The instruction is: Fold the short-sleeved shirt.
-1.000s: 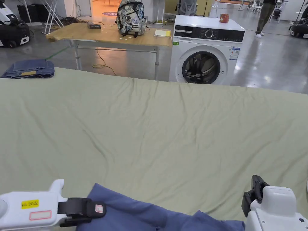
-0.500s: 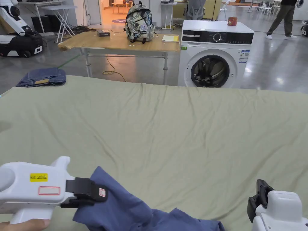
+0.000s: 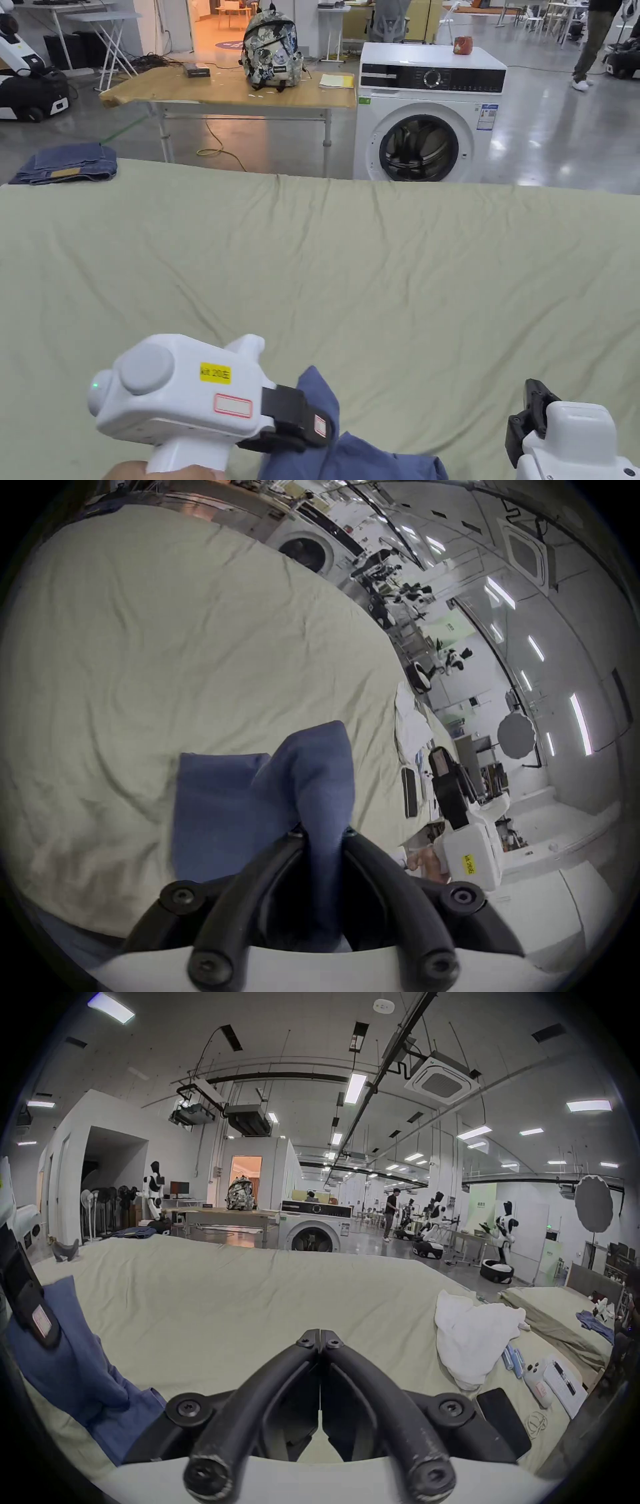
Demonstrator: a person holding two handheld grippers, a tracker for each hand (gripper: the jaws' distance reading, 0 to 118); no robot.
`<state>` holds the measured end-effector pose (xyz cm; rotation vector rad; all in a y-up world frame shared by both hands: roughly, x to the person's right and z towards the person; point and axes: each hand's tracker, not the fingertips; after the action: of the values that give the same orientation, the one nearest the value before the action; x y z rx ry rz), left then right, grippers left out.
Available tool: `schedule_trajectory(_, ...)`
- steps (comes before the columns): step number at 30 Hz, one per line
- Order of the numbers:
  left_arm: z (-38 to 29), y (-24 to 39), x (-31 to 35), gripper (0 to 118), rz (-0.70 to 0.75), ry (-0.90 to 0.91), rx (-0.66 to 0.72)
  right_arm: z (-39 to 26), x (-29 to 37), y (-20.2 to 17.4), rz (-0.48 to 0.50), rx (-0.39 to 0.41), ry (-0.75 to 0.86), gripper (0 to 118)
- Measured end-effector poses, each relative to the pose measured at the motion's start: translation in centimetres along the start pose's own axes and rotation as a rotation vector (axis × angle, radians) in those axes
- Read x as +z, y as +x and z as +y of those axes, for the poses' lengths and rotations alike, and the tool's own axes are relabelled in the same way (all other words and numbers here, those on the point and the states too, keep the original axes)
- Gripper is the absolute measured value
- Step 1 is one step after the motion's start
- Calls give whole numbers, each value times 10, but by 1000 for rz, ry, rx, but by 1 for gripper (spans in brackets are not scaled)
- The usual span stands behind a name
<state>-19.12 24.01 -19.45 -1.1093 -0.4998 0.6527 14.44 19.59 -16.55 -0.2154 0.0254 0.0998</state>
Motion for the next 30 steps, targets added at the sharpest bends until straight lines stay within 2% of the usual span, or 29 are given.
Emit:
schedule_trajectory(11, -23, 8, -139, 3, 92, -85, 6, -7, 3, 9, -22, -6, -27, 0)
schedule_trajectory(18, -31, 7, -158, 6, 127, -110, -22, -8, 3, 12, -28, 4, -37, 0)
schedule_trajectory(19, -29, 6, -155, 13, 93, -110, -1, -7, 3, 12, -28, 7, -37, 0)
schedule_trajectory(21, -28, 11, -145, 49, -12, -124, 8, -6, 3, 12, -26, 9, -36, 0)
schedule_trajectory(24, -25, 25, -123, 49, 41, -102, -83, -4, 4, 11, -25, 14, -32, 0)
schedule_trajectory(28, -19, 25, -104, 45, -25, -75, -94, -2, 6, 11, -24, 10, -26, 0)
schedule_trajectory(29, -19, 21, -105, 35, -45, -71, -98, -2, 6, 11, -24, 10, -26, 0)
schedule_trajectory(30, -19, 18, -108, 13, -56, -68, -95, -2, 6, 11, -23, 8, -26, 0)
